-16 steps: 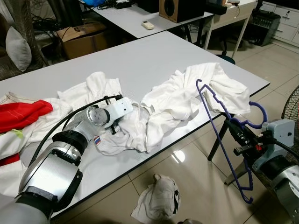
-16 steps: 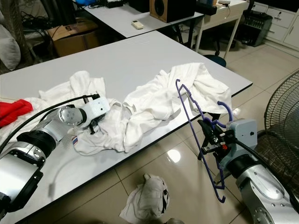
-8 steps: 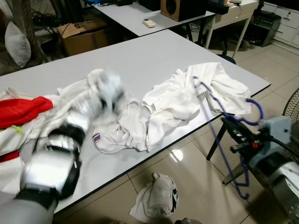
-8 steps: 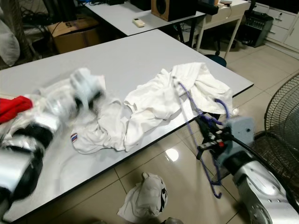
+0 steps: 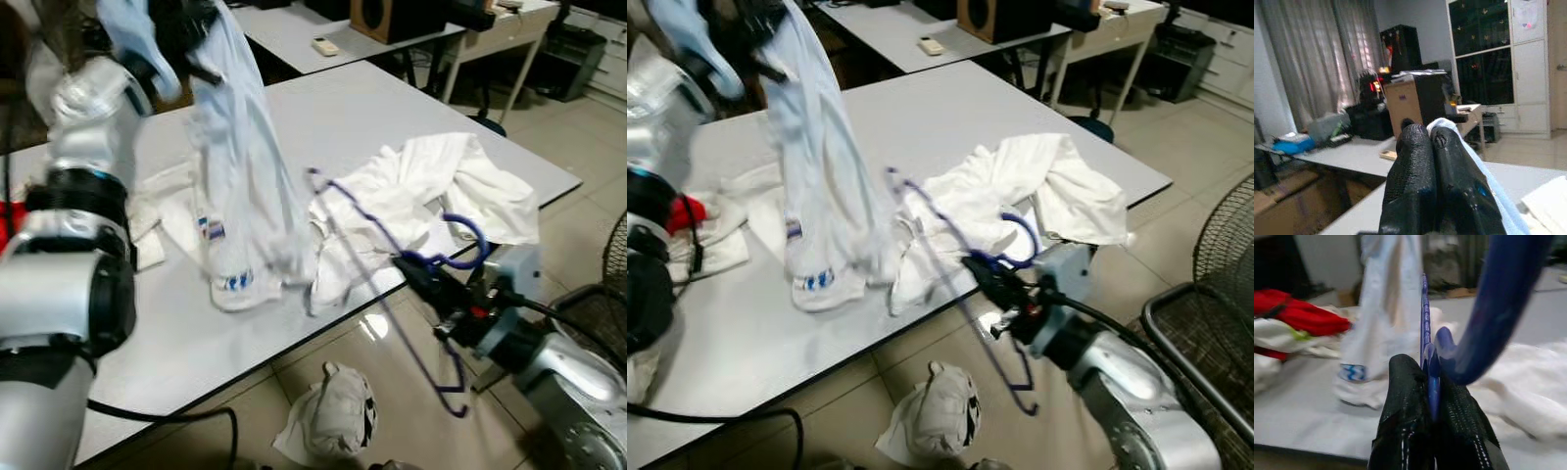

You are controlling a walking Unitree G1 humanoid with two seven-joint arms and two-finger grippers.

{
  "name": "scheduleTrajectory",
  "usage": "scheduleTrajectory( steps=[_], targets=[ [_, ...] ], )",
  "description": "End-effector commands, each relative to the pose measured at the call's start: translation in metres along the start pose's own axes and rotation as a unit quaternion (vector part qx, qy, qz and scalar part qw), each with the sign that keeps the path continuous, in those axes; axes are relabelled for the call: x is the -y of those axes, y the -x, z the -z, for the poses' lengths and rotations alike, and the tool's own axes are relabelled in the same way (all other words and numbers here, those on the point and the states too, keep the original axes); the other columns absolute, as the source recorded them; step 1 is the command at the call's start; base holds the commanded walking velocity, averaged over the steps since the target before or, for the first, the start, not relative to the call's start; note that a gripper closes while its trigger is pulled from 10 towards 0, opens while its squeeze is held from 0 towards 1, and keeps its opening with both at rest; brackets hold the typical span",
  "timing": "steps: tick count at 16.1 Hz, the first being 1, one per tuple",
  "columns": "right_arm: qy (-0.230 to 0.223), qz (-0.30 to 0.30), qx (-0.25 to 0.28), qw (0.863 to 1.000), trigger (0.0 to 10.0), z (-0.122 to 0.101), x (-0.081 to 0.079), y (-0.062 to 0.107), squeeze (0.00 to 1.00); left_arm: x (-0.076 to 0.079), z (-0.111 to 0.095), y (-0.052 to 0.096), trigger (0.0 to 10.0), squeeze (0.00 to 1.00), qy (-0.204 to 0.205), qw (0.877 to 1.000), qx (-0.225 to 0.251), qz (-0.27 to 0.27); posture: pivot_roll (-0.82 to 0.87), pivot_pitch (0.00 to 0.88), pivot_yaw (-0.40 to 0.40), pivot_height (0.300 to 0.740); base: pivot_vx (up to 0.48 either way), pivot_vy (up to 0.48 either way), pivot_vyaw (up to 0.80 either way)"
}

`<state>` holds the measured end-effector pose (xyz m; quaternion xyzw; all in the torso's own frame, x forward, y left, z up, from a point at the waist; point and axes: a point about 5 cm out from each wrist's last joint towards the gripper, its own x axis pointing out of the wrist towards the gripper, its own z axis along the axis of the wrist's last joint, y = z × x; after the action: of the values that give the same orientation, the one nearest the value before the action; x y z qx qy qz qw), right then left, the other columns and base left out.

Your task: Hang hanger

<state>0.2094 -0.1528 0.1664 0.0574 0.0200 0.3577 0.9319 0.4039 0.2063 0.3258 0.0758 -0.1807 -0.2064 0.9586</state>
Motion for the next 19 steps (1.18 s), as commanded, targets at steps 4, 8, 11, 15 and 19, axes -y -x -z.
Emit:
scheduleTrajectory(
  steps=[4,8,11,15,19],
  targets=[
    [0.000,-0.051,0.052,0.997,10.0,-0.014,-0.012,-0.007,0.00,-0.002,-0.024,-0.003,0.0,0.00,-0.065,0.997,0.004,0.032,-0.12,0.000,0.058,0.740,0.000,0.000,0.00],
    [0.008,-0.039,0.054,0.998,10.0,-0.013,-0.001,-0.020,0.00,0.013,-0.028,-0.005,0.0,0.00,-0.064,0.993,0.010,0.100,-0.12,0.000,0.077,0.740,0.000,0.000,0.00],
    [0.015,-0.047,0.063,0.997,10.0,-0.018,0.008,-0.031,0.00,0.023,-0.039,-0.004,0.0,0.00,-0.058,0.988,0.026,0.143,-0.11,0.000,0.059,0.740,0.000,0.000,0.00],
    [0.014,-0.061,0.066,0.996,10.0,-0.020,0.012,-0.036,0.00,0.029,-0.049,0.000,0.0,0.00,-0.052,0.984,0.035,0.169,-0.11,0.000,0.050,0.740,0.000,0.000,0.00],
    [0.020,-0.081,0.068,0.994,10.0,-0.021,0.018,-0.051,0.00,0.048,-0.050,0.002,0.0,0.00,-0.033,0.974,0.028,0.223,-0.11,0.000,0.053,0.740,0.000,0.000,0.00]
  ],
)
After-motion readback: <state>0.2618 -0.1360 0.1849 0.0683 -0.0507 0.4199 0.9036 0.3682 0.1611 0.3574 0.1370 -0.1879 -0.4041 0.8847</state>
